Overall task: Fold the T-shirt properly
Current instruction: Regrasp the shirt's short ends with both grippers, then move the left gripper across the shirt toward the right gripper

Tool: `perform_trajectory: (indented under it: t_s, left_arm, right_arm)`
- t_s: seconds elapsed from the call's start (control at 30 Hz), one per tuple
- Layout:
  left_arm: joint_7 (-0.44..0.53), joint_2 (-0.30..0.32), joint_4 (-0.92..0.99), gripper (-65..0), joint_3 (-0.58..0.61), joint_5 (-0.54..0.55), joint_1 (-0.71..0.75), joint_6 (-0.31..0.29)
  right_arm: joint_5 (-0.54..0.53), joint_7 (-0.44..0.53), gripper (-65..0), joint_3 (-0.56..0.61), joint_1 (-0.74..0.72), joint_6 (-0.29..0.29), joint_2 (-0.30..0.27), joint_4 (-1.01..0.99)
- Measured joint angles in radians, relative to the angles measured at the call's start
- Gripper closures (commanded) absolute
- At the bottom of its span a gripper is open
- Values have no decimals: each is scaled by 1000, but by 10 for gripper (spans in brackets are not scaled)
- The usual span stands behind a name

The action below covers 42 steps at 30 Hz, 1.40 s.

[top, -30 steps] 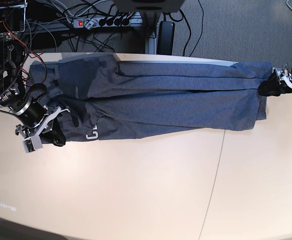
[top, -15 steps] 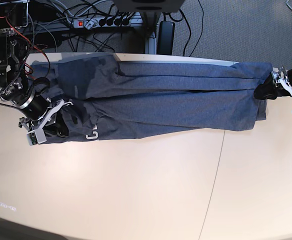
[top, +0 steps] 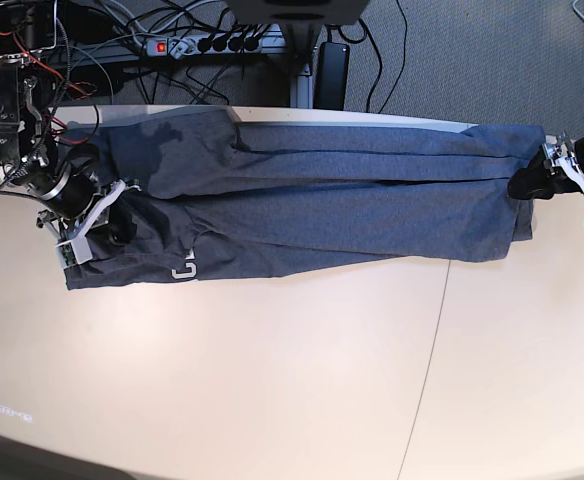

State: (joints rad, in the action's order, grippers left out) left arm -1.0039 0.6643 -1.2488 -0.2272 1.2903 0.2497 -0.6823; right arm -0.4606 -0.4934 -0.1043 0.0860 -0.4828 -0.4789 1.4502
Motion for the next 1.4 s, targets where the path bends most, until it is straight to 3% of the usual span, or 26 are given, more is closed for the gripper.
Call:
perform_trajectory:
  t_s: [0.33,0.5,0.6,0.7,0.77,0.93,1.4]
  left_arm:
    - [18,-36,-1,-423,0,-18,-18,0]
    - [21,-36,0,-169,2,-65,-18,-2]
    - [63,-39,2,-79,4,-99,-14,-3]
    - [171,-46,2,0,5,-189,-14,-3]
    - [216,-47,1,0,6,-243,-15,-4]
    - [242,-47,1,0,6,-260,-14,-8]
    - [242,-47,2,0,9,-332,-65,-8]
  right_arm:
    - [-45,60,0,-2,-6,0,0,-117]
    - [-75,62,0,-2,-6,0,0,-126]
    - [-75,62,0,-2,-6,0,0,-127]
    - [-75,62,0,-2,-6,0,0,-126]
    - [-75,62,0,-2,-6,0,0,-126]
    - [-75,62,0,-2,-6,0,0,-127]
    - [-93,87,0,-2,-6,0,0,-128]
